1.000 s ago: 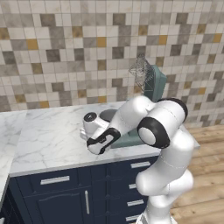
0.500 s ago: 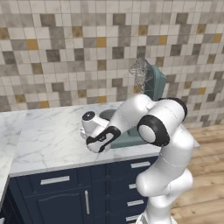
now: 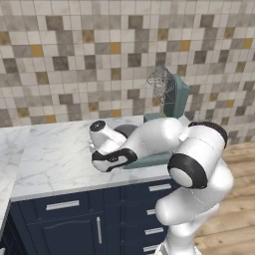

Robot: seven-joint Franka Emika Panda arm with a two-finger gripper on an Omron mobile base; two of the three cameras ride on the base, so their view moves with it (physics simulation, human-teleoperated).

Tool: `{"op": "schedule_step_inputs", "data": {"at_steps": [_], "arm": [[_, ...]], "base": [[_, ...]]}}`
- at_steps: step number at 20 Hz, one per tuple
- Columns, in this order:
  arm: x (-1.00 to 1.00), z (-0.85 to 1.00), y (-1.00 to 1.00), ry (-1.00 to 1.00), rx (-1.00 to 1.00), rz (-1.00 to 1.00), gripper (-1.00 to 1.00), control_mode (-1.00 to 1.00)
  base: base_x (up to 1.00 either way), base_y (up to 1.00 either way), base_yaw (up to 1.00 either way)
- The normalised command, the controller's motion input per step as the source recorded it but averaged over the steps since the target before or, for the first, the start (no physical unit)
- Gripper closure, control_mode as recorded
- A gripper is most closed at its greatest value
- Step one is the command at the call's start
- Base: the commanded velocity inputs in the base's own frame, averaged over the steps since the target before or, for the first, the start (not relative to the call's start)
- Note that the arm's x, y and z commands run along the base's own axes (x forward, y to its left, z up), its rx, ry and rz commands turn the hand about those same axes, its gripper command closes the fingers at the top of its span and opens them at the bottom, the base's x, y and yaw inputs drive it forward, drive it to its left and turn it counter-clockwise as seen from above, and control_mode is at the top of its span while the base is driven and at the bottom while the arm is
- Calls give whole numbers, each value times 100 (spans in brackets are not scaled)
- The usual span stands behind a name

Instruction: Add butter and sugar cubes to the stand mixer bowl and then turn on the stand mixer to begin making frosting.

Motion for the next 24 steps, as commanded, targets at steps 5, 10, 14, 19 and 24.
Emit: {"op": "schedule_step_inputs", "data": {"at_steps": [5, 10, 14, 19, 24], "arm": [[-52, 100, 0, 0, 5, 0, 100, -100], [-30, 93, 0, -1, 1, 0, 100, -100], [7, 62, -6, -9, 0, 0, 100, -100], [31, 53, -19, -6, 0, 0, 100, -100], [54, 30, -32, 0, 0, 0, 100, -100]], "base": [[0, 0, 0], [0, 0, 0], [0, 0, 0], [0, 0, 0], [0, 0, 0]]}}
